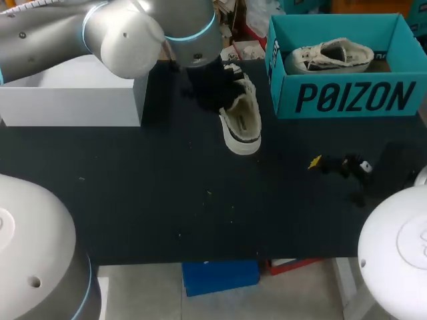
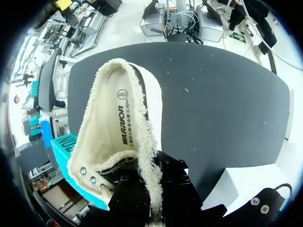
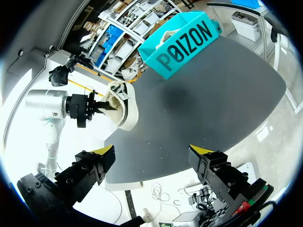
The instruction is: Take the shoe out of the shoebox, open the shoe tongue, remove and reinsert the insole, then place the shoe into the shoebox
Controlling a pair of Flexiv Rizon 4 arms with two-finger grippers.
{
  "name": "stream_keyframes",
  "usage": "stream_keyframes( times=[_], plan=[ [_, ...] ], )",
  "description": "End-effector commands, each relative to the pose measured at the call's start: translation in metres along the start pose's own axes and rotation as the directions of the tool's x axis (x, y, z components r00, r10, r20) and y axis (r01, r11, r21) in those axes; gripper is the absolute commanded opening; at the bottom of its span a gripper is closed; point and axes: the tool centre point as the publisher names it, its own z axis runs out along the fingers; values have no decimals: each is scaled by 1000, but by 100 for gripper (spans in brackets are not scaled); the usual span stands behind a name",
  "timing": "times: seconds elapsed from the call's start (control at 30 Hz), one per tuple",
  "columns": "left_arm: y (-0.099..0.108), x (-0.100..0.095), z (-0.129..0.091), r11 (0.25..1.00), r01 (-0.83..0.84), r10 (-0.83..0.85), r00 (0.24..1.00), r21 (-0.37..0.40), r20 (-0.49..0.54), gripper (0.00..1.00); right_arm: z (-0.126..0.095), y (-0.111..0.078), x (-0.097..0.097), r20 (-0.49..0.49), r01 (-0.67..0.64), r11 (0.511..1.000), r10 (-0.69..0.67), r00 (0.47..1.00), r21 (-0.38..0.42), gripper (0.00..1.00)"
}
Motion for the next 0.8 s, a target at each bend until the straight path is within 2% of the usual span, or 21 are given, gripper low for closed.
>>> stream_keyframes(
  times=[0.03,0.3,0.43,0.57,0.67,0.73,0.8],
  plan=[
    [-2,-3,-56,1000,-3,3,1000,-16,-4,0,-2,1,-6,-12,-9,993,11,1000,120,100],
    [8,-9,-84,999,26,-24,999,-42,43,0,-2,1,-6,-12,-9,993,11,1000,120,100],
    [26,1,-93,992,119,-115,990,-47,83,0,-2,1,-6,-12,-9,993,11,1000,120,100],
    [46,22,-100,973,221,-213,971,-64,109,0,-2,1,-6,-12,-9,993,11,1000,120,100],
    [65,46,-105,948,309,-298,947,-82,123,0,-2,1,-6,-12,-9,993,11,1000,120,100],
    [77,65,-109,925,356,-342,932,-130,119,0,-2,1,-6,-12,-9,993,11,1000,120,100],
    [87,82,-113,903,405,-389,913,-144,126,0,-2,1,-6,-12,-9,993,11,1000,120,100]
  ],
)
